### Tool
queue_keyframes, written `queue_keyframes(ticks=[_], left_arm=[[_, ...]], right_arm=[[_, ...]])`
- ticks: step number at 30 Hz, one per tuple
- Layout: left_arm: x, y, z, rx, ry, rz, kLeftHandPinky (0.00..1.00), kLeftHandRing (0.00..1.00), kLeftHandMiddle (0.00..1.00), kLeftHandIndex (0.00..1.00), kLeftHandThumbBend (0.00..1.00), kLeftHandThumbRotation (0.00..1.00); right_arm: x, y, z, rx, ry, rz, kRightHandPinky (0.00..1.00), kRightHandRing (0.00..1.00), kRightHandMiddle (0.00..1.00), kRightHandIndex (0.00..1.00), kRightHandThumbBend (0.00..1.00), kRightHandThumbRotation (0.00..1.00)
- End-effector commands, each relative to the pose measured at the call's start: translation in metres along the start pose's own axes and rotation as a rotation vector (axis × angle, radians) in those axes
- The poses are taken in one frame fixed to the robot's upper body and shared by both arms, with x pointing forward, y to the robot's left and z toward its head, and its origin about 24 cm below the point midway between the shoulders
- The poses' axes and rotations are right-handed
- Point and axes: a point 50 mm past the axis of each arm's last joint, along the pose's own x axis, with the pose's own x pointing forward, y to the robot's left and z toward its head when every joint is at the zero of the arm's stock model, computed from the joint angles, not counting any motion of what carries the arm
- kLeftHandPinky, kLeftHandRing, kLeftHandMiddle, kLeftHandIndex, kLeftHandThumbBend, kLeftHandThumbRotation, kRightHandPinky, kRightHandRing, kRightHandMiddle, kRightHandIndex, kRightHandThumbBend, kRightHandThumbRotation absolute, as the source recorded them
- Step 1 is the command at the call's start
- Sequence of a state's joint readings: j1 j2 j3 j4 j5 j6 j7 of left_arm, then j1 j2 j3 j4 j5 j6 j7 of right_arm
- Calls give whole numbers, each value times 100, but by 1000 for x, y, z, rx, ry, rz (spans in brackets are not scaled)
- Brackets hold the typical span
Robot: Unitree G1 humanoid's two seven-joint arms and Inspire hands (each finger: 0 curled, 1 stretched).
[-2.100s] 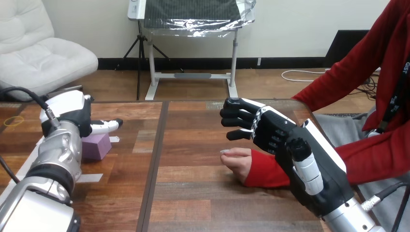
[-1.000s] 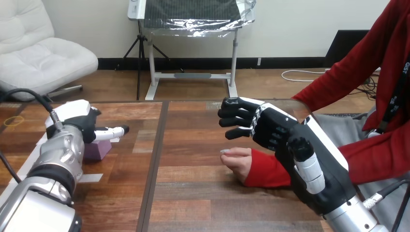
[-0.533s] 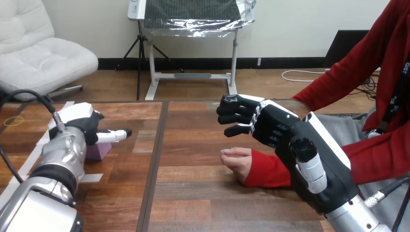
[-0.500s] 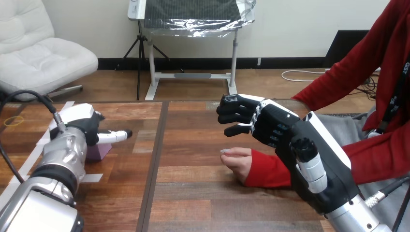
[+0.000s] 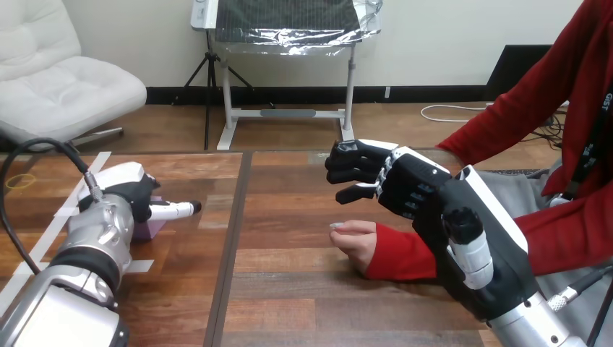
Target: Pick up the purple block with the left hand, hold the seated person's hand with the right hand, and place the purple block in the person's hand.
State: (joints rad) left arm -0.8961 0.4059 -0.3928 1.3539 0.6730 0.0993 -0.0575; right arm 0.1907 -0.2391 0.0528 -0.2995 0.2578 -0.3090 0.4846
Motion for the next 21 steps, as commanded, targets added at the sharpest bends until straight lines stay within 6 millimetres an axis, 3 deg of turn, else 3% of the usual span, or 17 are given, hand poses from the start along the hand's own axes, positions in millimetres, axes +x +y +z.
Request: queue_keyframes(ticks=[1,21], left_arm=[[0,8,9,30,-18,5,97,94,93,93,63,82],[0,5,9,21,-1,-31,99,91,90,90,61,83]], right_arm=[[6,-5,14,-26,-90,-15,69,77,78,77,97,100],[6,-7,15,-12,-109,-11,70,77,78,77,98,100]])
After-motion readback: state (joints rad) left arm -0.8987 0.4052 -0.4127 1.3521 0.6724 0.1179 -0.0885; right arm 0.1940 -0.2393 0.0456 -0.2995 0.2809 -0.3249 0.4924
